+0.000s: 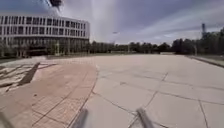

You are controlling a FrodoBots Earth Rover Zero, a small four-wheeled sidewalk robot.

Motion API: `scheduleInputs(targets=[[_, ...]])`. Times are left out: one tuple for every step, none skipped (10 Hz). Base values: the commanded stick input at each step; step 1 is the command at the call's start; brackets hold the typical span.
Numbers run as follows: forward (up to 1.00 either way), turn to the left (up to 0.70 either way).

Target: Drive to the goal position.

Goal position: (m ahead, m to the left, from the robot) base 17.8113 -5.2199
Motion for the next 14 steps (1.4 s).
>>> scheduleInputs(targets=[[0.5,0.0],[0.5,0.0],[0.5,0.0],[0.5,0.0],[0.5,0.0],[0.5,0.0],[0.5,0.0],[0.5,0.0],[0.5,0.0],[0.5,0.0],[0.5,0.0],[0.5,0.0],[0.5,0.0],[0.5,0.0]])
